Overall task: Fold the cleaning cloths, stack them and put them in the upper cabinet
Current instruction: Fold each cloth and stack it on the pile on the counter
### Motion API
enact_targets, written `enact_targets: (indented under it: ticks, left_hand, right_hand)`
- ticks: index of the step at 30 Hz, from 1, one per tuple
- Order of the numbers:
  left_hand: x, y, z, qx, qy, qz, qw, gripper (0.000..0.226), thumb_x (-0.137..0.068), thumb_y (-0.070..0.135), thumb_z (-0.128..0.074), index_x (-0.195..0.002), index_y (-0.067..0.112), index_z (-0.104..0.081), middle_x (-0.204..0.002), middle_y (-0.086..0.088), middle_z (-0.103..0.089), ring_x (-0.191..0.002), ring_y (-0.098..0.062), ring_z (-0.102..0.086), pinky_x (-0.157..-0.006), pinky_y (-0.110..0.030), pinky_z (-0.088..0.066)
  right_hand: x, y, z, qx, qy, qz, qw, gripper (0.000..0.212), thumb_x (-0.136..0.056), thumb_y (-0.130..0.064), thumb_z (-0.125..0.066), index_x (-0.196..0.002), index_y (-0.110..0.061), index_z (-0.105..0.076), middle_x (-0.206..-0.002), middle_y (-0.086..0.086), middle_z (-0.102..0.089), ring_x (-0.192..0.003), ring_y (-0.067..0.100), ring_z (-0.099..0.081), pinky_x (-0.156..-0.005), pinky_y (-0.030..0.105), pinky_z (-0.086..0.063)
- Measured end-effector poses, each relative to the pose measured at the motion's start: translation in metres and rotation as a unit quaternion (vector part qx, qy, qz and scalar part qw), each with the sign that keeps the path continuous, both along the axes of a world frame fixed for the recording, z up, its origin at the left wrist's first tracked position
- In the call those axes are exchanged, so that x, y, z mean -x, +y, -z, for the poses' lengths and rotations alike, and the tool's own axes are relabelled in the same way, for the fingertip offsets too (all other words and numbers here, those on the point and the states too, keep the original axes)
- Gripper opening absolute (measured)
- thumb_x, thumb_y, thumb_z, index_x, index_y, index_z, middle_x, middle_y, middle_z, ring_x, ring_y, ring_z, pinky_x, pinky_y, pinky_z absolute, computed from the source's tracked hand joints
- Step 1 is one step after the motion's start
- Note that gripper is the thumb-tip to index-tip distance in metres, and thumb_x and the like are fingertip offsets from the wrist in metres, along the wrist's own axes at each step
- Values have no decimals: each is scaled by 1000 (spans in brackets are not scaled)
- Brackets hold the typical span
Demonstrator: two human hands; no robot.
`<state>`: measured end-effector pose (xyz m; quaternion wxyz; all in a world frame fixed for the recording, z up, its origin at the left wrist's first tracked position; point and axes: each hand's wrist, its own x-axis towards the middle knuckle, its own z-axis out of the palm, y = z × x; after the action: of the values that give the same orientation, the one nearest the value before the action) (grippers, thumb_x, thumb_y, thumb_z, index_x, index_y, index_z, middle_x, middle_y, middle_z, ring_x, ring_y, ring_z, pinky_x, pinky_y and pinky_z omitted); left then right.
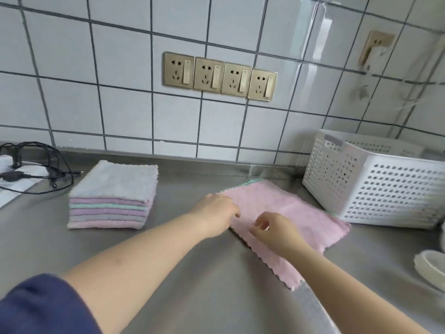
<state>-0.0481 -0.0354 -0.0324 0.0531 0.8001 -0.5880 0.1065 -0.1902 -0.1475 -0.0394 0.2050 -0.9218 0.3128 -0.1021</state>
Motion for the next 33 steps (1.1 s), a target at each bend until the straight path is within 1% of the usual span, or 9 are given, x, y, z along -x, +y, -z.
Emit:
enact_targets:
  ticks: [2, 5, 8, 12, 18, 22, 25, 31, 33]
  left_hand:
    - [12, -11, 6, -42, 31, 41, 998, 26, -91, 25, -51, -115, 29, -60, -119, 2, -60, -114, -22, -52, -95, -34, -41]
    - [21, -18, 8, -83, 77, 50, 992, 26, -89, 28, -50, -113, 30, -61, -112, 0, -60, -106, -22, -55, -87, -38, -46]
    - [21, -18, 0, -105, 96, 50, 989, 27, -86, 28, -53, -112, 28, -63, -108, 0, -63, -103, -21, -55, -84, -36, -48]
    - [21, -21, -1, -121, 89, 45, 988, 25, -86, 35, -55, -109, 29, -64, -105, 3, -65, -100, -20, -56, -84, -36, -48]
    - [22, -21, 2, -99, 89, 17, 991, 25, -90, 33, -46, -104, 25, -65, -99, 4, -66, -94, -19, -57, -81, -34, -48]
    - [23, -28, 7, -71, 63, -17, 995, 22, -93, 24, -39, -85, 15, -57, -92, -3, -64, -87, -24, -54, -71, -32, -42]
    - [21, -33, 12, -47, 46, -38, 997, 19, -92, 23, -39, -75, 19, -46, -80, -3, -57, -81, -26, -52, -66, -33, -40]
    - [2, -29, 11, -85, -42, 35, 995, 22, -88, 16, -46, -104, 20, -60, -105, 0, -60, -99, -23, -55, -92, -36, -41]
    - [-7, -30, 14, -75, -69, -10, 995, 26, -82, 3, -46, -94, 20, -61, -101, -1, -60, -99, -26, -56, -99, -38, -37]
  right_hand:
    - [12, -4, 8, -17, 48, -15, 999, 33, -69, -61, -56, -81, -30, -57, -84, -12, -58, -73, 8, -58, -67, 26, -47]
    - [16, -3, 15, -40, 27, -12, 999, 51, -64, -77, -50, -79, -29, -57, -87, -8, -57, -65, 8, -60, -59, 24, -45]
    - [12, -2, 15, -8, 38, -21, 999, 50, -77, -73, -47, -83, -25, -58, -95, -4, -52, -75, 13, -58, -63, 23, -41]
    - [12, -3, 12, -43, 38, -22, 998, 54, -77, -76, -43, -71, -23, -52, -88, -2, -52, -65, 12, -52, -53, 22, -34]
    - [12, -16, 3, -156, 26, -8, 987, 19, -92, -30, -46, -95, -14, -57, -91, 3, -58, -81, 20, -51, -61, 25, -38]
    - [7, -17, -3, -182, 37, -4, 983, 27, -91, -35, -46, -94, -12, -59, -92, 5, -59, -80, 20, -52, -70, 29, -40]
    - [2, -14, -2, -141, 77, -22, 987, 35, -85, -47, -55, -88, -12, -52, -74, 0, -52, -67, 17, -48, -58, 26, -34]
    - [-4, -22, -4, -30, 124, -18, 992, 26, -90, -18, -42, -110, -9, -54, -97, 7, -55, -85, 22, -49, -56, 25, -35]
    - [-1, -30, -8, -10, 117, -9, 993, 26, -89, -16, -43, -111, -11, -55, -101, 7, -57, -86, 22, -52, -55, 24, -36]
